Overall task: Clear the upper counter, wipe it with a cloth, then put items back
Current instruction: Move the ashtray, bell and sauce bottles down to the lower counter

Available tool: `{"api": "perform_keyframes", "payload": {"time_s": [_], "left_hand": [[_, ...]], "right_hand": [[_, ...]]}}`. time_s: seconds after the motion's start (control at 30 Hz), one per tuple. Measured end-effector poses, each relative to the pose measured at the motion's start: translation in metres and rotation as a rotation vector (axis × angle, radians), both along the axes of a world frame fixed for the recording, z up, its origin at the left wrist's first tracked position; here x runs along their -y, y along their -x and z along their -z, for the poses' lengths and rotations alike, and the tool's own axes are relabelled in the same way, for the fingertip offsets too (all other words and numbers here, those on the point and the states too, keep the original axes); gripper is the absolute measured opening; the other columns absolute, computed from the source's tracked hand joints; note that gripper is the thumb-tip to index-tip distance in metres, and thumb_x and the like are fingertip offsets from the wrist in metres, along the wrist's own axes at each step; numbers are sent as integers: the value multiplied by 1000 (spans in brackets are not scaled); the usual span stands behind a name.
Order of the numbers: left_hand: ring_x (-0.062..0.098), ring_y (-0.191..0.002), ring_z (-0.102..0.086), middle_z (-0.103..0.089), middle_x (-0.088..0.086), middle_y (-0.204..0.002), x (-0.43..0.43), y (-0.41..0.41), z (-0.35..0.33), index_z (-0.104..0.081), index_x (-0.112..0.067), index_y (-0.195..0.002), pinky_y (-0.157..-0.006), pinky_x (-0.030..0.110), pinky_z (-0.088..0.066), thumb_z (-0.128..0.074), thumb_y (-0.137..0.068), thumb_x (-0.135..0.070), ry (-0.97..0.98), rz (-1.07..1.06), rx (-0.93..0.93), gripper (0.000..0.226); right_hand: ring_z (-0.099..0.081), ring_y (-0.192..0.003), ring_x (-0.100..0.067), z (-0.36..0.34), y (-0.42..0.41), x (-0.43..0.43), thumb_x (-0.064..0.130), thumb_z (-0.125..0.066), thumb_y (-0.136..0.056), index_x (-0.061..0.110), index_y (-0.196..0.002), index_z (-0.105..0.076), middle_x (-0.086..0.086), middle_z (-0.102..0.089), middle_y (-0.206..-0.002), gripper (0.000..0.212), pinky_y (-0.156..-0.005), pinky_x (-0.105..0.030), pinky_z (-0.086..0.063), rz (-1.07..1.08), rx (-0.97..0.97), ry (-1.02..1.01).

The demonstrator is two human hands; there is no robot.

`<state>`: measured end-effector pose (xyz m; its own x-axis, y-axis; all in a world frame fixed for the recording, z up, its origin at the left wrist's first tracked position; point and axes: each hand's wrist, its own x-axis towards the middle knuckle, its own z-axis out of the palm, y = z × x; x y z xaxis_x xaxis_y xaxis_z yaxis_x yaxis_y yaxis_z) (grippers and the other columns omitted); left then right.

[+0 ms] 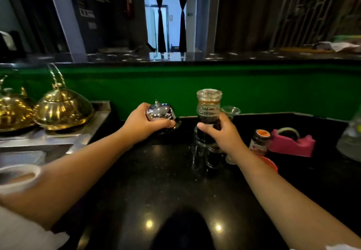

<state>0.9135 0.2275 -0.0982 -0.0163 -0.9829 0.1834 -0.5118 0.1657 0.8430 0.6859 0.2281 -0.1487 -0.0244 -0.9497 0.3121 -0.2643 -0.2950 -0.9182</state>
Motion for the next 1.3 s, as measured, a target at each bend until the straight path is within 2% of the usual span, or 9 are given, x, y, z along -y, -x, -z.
{"api": "perform_keyframes", "payload": {"time_s": [0.17, 0.27, 0.37, 0.47, 0.67, 0.87, 1.03, 1.17, 1.3], "left_hand": [[7, -85, -65, -67, -8, -95, -14, 59, 43, -53, -23, -103, -77, 18, -51, -86, -60, -29, -59, 109, -31, 55], [6, -81, -68, -69, -5, -90, -15, 102, 63, -52, -28, -92, -71, 14, -51, -88, -59, -24, -85, 164, -56, 49], [-5, -76, -67, -68, -8, -90, -13, 144, 80, -51, -31, -94, -66, 7, -49, -87, -59, -20, -100, 210, -79, 52], [-4, -81, -67, -68, -7, -94, -10, 184, 99, -51, -29, -103, -73, 8, -51, -87, -59, -16, -127, 236, -119, 58], [-6, -87, -66, -69, -4, -94, -5, 231, 145, -50, -30, -101, -74, 12, -54, -88, -57, -17, -184, 229, -100, 59], [1, -87, -66, -65, -8, -98, 1, 242, 181, -46, -36, -102, -68, 13, -52, -90, -54, -20, -249, 118, -72, 67], [2, -93, -62, -62, -10, -105, 6, 244, 206, -47, -26, -116, -77, 15, -50, -91, -51, -23, -292, 38, -50, 79], [-7, -89, -57, -57, -19, -99, 6, 250, 212, -45, -36, -105, -71, 6, -47, -90, -53, -18, -294, 26, -39, 71], [-7, -88, -54, -53, -21, -97, 9, 254, 215, -43, -29, -112, -70, 3, -42, -89, -54, -18, -305, 22, -22, 76]], "right_hand": [[-58, -103, 7, 41, 56, -31, 29, -74, -80, 37, -111, -53, 18, -64, -109, 38, -89, -18, -44, 8, 11, -52], [-57, -107, 4, 51, 99, -38, 33, -74, -79, 37, -113, -53, 17, -64, -112, 41, -91, -20, -44, 30, -3, -97], [-57, -110, 0, 59, 150, -35, 31, -76, -77, 33, -119, -53, 14, -64, -115, 48, -95, -25, -44, 98, 14, -125], [-55, -107, 4, 70, 203, -27, 22, -78, -76, 30, -123, -50, 16, -62, -115, 55, -94, -23, -41, 164, 24, -166], [-51, -117, -16, 112, 283, 2, 16, -78, -76, 15, -133, -45, 0, -57, -122, 66, -96, -28, -37, 303, -56, -265], [-52, -117, -25, 146, 303, 32, 9, -76, -77, 11, -127, -48, -6, -58, -119, 58, -92, -30, -39, 400, 15, -307], [-51, -122, -28, 164, 306, 51, 13, -78, -75, 13, -129, -47, -10, -57, -127, 62, -102, -42, -41, 436, 52, -338], [-51, -121, -28, 168, 305, 56, 10, -77, -76, 11, -129, -48, -11, -57, -127, 61, -97, -35, -39, 416, 53, -334], [-48, -124, -28, 170, 304, 59, 10, -76, -77, 10, -130, -47, -11, -55, -130, 60, -98, -35, -37, 413, 50, -324]]}}
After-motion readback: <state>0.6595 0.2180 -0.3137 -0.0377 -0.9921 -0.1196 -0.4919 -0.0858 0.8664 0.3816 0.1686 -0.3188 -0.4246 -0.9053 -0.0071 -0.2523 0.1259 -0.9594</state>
